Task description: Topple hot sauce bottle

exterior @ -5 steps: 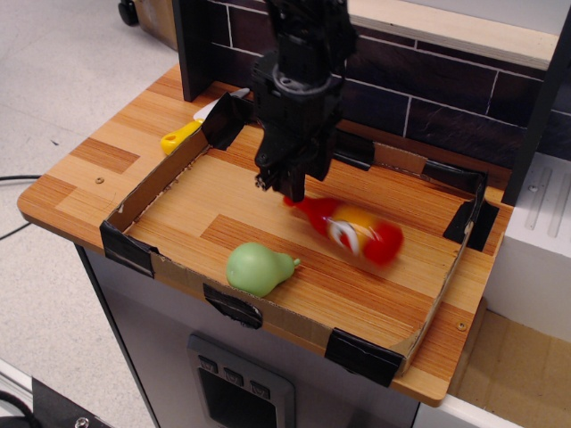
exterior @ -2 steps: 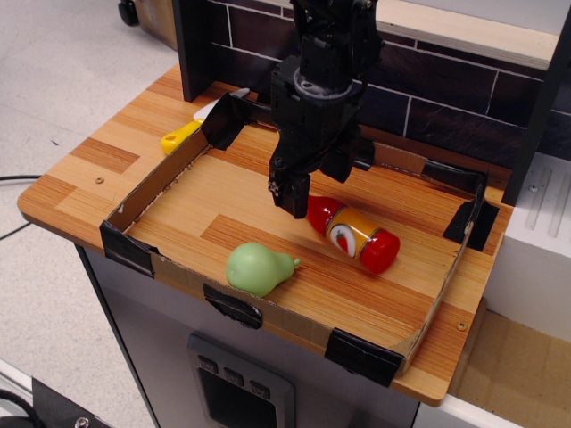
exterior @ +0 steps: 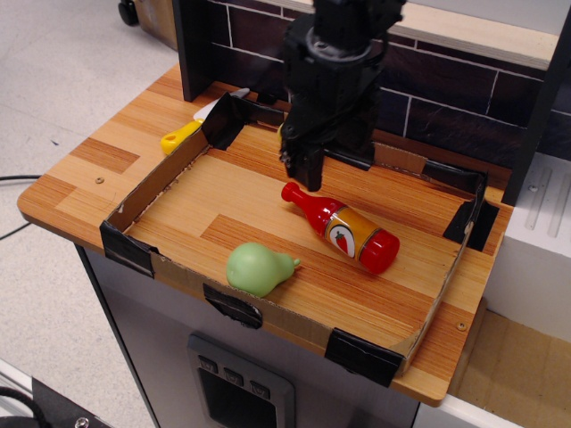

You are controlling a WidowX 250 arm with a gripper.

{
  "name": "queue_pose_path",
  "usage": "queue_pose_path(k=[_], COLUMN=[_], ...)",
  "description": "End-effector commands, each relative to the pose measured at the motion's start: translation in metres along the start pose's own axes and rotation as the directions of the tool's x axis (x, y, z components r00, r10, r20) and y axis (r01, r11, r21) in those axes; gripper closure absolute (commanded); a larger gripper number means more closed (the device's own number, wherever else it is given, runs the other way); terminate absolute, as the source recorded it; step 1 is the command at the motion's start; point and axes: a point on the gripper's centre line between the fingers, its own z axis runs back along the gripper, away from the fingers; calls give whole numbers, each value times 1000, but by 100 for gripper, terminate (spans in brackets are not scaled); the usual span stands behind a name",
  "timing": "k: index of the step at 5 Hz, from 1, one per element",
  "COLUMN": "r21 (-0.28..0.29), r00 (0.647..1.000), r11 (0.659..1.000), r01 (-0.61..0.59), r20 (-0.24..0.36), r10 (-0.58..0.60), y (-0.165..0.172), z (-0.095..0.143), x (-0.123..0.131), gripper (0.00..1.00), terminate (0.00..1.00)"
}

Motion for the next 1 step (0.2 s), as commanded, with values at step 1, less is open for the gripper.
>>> queue_pose_path(k=[1], r21=[-68], r00=[1000], r11=[998], r01=[-3], r20=[11], r10=[4], y=[-9], z=[18], x=[5], gripper=[0], terminate=[100])
